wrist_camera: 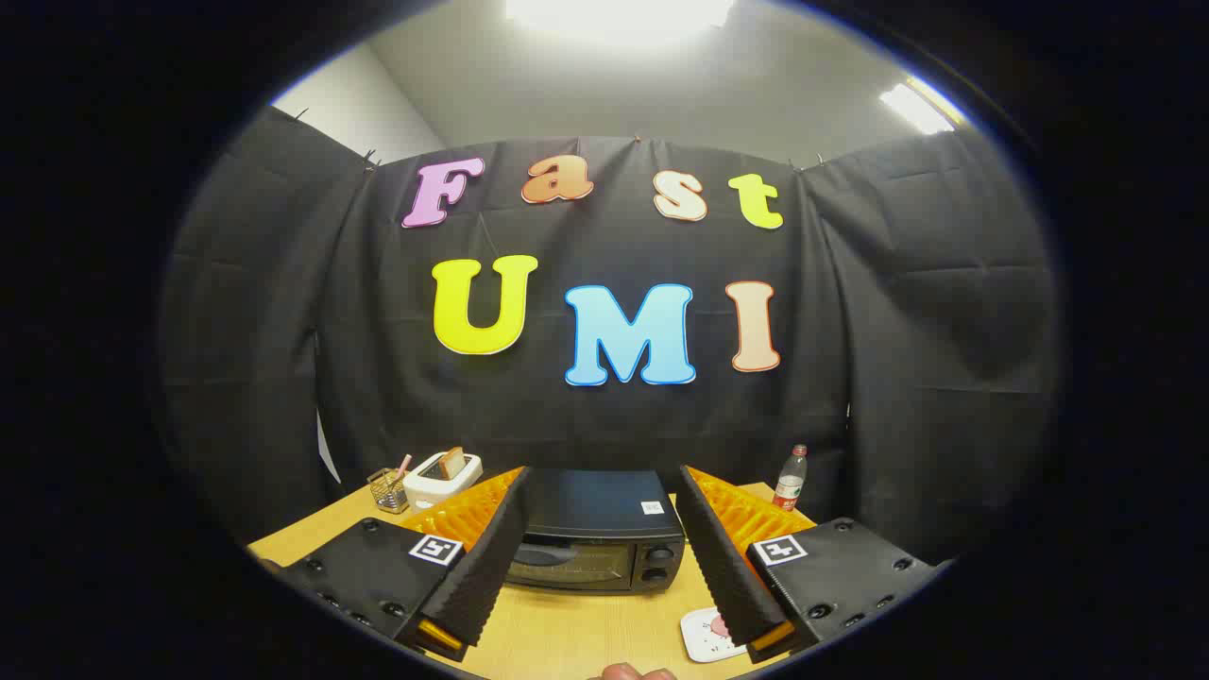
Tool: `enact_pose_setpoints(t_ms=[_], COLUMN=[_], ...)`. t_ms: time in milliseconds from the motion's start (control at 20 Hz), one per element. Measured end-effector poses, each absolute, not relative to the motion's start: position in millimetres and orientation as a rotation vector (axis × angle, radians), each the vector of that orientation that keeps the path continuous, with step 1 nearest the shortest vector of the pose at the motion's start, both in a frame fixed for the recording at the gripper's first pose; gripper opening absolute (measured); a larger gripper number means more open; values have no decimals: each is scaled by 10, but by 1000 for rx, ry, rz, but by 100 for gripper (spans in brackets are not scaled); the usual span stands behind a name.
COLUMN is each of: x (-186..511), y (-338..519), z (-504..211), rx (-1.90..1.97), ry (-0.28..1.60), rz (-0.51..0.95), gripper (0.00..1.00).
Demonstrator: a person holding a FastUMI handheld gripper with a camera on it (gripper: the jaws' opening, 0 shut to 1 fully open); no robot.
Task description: Open the toaster oven, put the food inside, and close the toaster oven door.
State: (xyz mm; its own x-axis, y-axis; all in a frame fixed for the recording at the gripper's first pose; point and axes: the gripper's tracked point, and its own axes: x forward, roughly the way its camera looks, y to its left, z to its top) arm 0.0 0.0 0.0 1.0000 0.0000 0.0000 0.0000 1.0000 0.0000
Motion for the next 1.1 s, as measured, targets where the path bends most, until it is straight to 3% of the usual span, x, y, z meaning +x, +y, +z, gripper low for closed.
enact_pose_setpoints(t_ms=[1100], x=[-20], y=[26], z=[-63], rx=[-22], ry=[13], rz=[8], gripper=[96])
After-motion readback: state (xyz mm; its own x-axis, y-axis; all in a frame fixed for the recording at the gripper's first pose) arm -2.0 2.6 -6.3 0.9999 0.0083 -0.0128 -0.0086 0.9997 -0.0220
